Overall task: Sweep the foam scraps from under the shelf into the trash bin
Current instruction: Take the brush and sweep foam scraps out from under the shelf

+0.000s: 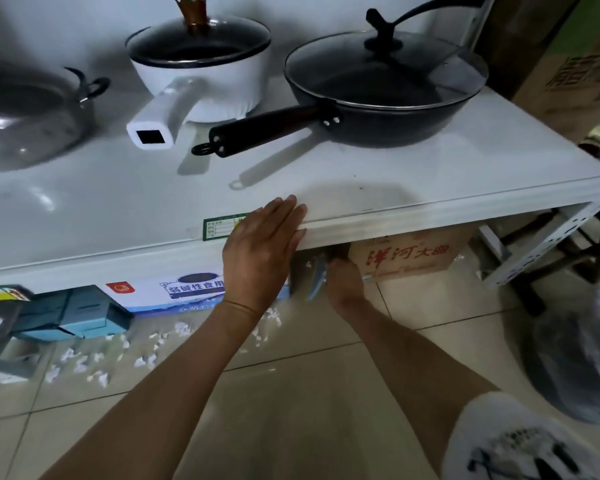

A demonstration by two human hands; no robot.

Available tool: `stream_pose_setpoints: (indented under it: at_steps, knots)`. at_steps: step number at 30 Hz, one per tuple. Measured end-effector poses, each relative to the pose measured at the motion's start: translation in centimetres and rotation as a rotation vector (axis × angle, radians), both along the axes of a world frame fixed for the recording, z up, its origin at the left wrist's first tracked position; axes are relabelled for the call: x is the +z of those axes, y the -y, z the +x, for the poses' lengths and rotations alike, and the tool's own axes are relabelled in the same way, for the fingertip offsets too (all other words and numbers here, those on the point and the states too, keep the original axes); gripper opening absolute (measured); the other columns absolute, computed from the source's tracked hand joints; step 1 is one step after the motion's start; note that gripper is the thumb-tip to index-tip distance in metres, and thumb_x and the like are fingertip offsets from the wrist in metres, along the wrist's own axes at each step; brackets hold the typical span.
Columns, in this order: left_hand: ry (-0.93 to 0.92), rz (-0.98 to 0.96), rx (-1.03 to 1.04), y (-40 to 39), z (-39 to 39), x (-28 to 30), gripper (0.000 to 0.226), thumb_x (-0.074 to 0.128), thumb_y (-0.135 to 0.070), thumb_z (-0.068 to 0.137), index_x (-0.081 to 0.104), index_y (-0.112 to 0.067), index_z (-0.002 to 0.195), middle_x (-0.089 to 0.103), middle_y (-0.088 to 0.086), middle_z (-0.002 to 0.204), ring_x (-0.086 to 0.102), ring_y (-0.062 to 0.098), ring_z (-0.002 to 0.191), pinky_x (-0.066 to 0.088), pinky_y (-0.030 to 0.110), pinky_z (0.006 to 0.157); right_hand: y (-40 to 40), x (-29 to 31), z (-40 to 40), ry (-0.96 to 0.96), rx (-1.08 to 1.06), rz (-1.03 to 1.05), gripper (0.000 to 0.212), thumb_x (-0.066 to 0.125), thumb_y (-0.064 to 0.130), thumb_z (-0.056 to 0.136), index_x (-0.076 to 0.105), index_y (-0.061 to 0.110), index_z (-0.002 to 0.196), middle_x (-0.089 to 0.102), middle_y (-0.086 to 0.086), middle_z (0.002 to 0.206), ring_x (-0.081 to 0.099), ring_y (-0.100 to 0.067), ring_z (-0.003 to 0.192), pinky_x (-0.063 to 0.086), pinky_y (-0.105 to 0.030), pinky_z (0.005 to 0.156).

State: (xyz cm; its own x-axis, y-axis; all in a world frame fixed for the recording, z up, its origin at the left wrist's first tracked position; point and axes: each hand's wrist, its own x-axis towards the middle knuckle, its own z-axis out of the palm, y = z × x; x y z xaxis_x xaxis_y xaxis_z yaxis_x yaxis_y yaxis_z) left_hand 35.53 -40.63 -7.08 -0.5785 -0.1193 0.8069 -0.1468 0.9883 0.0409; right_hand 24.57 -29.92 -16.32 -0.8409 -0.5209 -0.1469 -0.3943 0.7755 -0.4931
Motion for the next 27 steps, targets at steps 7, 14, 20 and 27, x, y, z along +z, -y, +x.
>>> stream_pose_setpoints:
  at_steps: [7, 14, 20, 27]
  knots:
    - [-0.073, 0.021, -0.011, 0.0, -0.7, -0.9, 0.026, 0.057, -0.021, 0.096, 0.070, -0.015, 0.118, 0.069, 0.000, 0.124, 0.064, 0.017, 0.118, 0.053, 0.036, 0.094, 3.7, -1.8, -2.8, 0.231, -0.112, -0.399, 0.038, 0.037, 0.022, 0.101, 0.049, 0.007, 0.134, 0.054, -0.011, 0.137, 0.050, -0.026, 0.128, 0.040, -0.034, 0.109]
    - [-0.121, 0.016, -0.032, 0.0, -0.9, -1.2, 0.026, 0.058, -0.019, 0.095, 0.071, -0.013, 0.116, 0.070, 0.001, 0.122, 0.065, 0.017, 0.117, 0.054, 0.036, 0.093, 5.4, -2.5, -4.0, 0.354, -0.095, -0.643, 0.038, 0.052, 0.024, 0.095, 0.050, 0.020, 0.133, 0.051, -0.007, 0.141, 0.045, -0.021, 0.132, 0.034, -0.020, 0.110]
    - [-0.136, 0.004, -0.021, 0.1, -1.0, -1.3, 0.025, 0.057, -0.019, 0.095, 0.072, -0.013, 0.115, 0.071, 0.000, 0.122, 0.066, 0.017, 0.116, 0.053, 0.034, 0.093, 5.7, -3.6, -4.8, -0.038, -0.078, -0.547, 0.030, 0.049, 0.020, 0.099, 0.048, 0.020, 0.129, 0.049, -0.005, 0.139, 0.044, -0.019, 0.127, 0.033, -0.029, 0.109]
    - [-0.112, 0.013, -0.008, -0.1, -0.8, -1.2, 0.025, 0.058, -0.020, 0.095, 0.071, -0.015, 0.117, 0.070, -0.001, 0.123, 0.065, 0.016, 0.117, 0.052, 0.032, 0.095, 3.5, -5.2, -4.8, -0.128, 0.162, 0.081, 0.039, 0.035, 0.022, 0.101, 0.046, 0.004, 0.134, 0.053, -0.015, 0.136, 0.049, -0.031, 0.126, 0.041, -0.037, 0.106]
